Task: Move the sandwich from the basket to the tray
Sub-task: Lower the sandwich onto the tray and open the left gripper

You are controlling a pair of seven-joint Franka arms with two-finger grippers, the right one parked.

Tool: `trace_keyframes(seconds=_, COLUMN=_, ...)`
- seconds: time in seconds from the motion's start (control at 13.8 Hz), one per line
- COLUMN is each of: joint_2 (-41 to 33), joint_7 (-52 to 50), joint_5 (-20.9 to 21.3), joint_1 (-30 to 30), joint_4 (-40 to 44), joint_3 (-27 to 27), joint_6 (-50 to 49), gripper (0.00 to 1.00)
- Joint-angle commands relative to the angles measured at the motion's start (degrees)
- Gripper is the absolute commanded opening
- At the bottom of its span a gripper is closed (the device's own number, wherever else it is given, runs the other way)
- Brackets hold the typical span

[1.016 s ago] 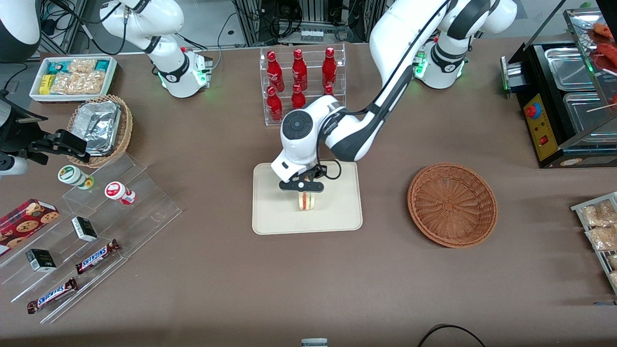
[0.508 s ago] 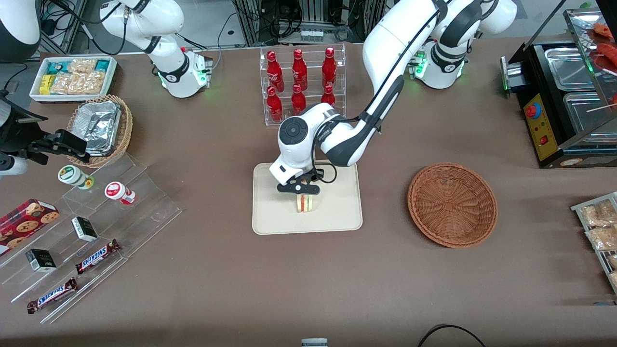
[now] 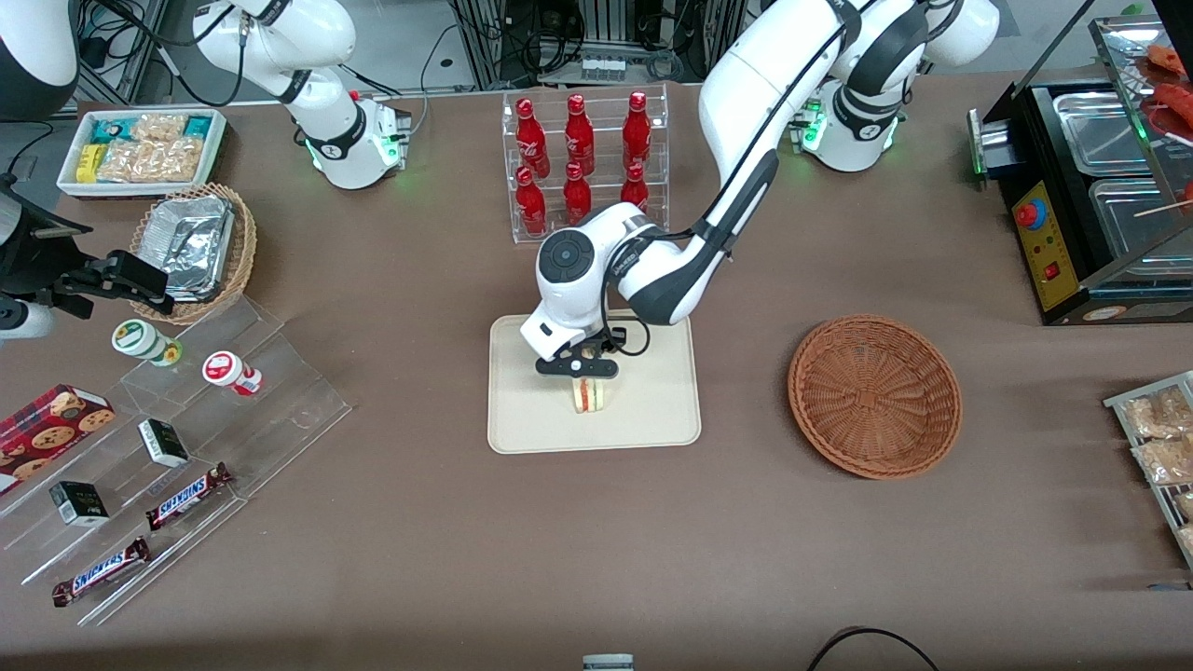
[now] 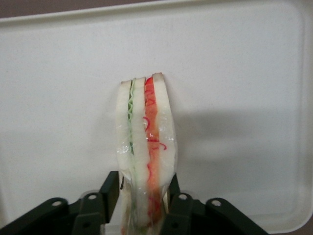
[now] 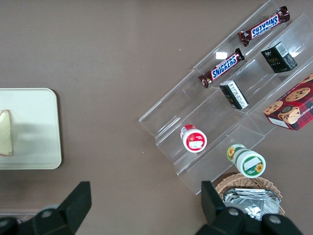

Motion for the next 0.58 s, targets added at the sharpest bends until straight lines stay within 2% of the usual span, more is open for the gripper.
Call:
trace_keyframes(seconds=0.0, joint_2=-3.6, joint_7=-3.5, joint_5=1.0, joint_1=-0.5, joint_4=0.2, joint_3=0.9, joint_6=-1.0, gripper=1.0)
trace_keyframes(seconds=0.22, joint_2=-8.9, joint_7=-9.9, joint_5=0.7, joint_1=0.8, joint_4=0.2, joint_3=1.3, joint_6=-6.0, gripper=1.0)
trace_keyframes(seconds=0.51, joint_2=-16.8, joint_7=-9.9, joint_5=0.9, joint_1=6.5, joint_4=-0.2, joint_3=1.8, joint_6=-15.1, gripper=1.0)
